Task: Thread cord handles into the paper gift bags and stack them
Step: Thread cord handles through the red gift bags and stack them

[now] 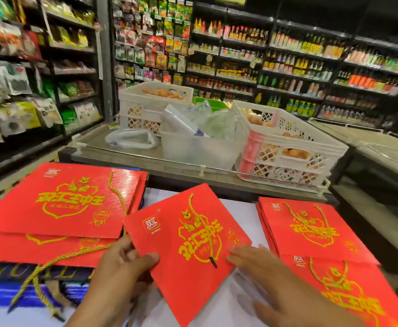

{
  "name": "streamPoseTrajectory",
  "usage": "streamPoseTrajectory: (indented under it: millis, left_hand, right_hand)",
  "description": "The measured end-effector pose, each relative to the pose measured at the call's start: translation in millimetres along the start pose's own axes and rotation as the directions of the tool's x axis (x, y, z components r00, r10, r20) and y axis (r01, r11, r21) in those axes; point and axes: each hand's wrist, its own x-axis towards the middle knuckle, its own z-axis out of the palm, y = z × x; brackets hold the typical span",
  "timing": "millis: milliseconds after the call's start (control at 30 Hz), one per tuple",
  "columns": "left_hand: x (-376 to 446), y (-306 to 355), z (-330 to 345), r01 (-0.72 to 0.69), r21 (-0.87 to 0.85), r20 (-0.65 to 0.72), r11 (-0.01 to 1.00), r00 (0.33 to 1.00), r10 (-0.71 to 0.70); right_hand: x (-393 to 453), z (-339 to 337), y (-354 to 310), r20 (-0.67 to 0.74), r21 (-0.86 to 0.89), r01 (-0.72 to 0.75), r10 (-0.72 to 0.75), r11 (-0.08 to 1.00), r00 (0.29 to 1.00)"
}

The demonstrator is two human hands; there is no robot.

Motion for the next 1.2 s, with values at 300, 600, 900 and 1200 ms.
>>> streamPoseTrajectory:
  millis: [300,600,900,1200]
  left_hand:
    - [-16.3,-65.3,50.4,0.102,-0.177,-0.019,0.979,0.994,-0.107]
    - [-24.4,-83.1,-32.3,-0.045,0.260,0.404,0.965,0.912,-0.066]
    - [-11.8,-49.3,6.6,-0.451,0.767,0.291,0.456,0.878,0.380]
    - [11.5,-45.3,18.1,-0.332,0.876,0.226,0.350,0.923,0.311]
  right_hand:
    - [36.8,34.1,-26.0,-0.102,0.171,-0.183,0.202,0.968,0.974]
    - [52.2,45.3,-14.9,-0.076,0.175,-0.339,0.356,0.924,0.931]
    - [56.2,49.7,-32.8,-0.075,0.704,-0.301,0.488,0.643,0.869]
    - [58.4,59.7,-49.4,-0.153,0.821,-0.208,0.556,0.532,0.817]
